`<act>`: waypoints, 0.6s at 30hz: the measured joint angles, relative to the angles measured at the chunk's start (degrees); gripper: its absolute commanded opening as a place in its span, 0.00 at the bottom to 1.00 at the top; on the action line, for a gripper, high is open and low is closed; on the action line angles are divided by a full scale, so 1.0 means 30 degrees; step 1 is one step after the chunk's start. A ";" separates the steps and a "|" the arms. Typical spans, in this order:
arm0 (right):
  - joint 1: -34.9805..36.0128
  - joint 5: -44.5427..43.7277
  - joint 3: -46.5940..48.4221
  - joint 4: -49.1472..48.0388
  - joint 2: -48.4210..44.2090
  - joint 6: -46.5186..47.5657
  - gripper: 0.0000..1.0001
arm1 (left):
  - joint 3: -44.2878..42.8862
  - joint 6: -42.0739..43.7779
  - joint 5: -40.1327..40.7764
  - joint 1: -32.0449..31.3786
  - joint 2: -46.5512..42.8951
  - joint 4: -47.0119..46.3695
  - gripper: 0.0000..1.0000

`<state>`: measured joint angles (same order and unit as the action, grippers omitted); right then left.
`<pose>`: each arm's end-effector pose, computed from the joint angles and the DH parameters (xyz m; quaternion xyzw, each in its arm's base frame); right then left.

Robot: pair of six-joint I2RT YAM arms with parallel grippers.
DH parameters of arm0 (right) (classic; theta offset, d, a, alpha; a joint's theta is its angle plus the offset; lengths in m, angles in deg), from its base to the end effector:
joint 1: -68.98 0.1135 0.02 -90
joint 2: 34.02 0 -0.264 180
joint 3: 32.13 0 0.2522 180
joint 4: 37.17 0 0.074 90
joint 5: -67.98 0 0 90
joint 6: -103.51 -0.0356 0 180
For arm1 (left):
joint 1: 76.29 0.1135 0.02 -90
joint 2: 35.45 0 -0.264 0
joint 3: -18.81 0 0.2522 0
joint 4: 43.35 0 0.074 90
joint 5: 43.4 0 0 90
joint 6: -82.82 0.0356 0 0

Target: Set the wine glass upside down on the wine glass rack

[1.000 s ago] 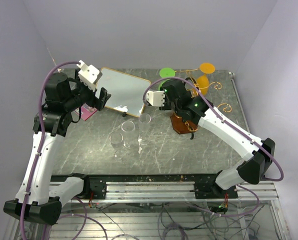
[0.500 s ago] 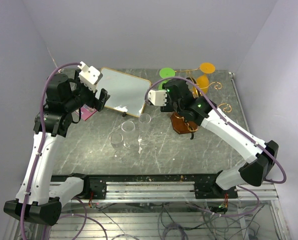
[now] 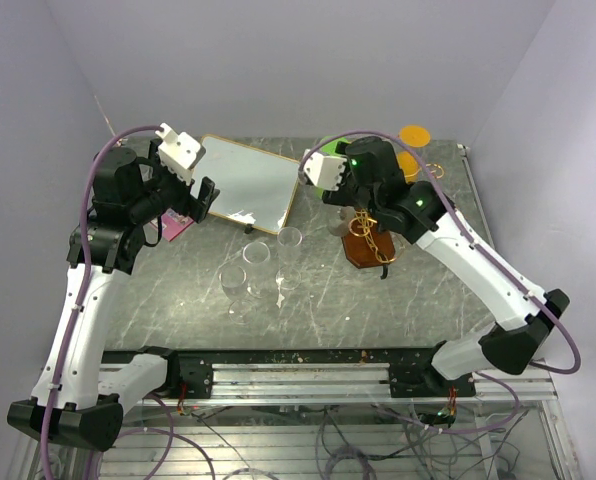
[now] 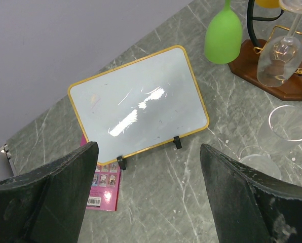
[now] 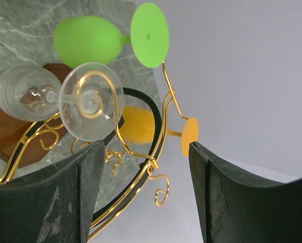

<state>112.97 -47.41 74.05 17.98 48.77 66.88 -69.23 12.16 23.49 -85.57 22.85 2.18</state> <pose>0.2326 0.2034 0.4197 -0.5695 0.6430 -0.2302 0.4575 0.1981 -0.0465 0.4342 0.3102 0.7273 -0.1073 0.6028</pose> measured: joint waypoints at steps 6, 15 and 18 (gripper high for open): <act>-0.1406 0.1304 0.0408 -0.0160 -0.0517 -0.1741 0.66 | 0.0000 -0.0007 0.0000 0.0000 0.0131 0.0000 0.92; -0.5676 0.5705 0.0306 -0.0401 -0.2623 -0.4728 0.68 | 0.0211 -0.0313 -0.0510 0.0000 0.0583 0.0131 0.86; -0.7198 0.7344 0.0262 -0.0437 -0.3803 -0.5552 0.70 | 0.0182 -0.0299 -0.1566 -0.0044 0.1195 0.1027 0.84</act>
<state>91.37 -25.37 74.84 16.67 37.36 50.22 -68.68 11.26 18.79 -85.70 26.44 5.26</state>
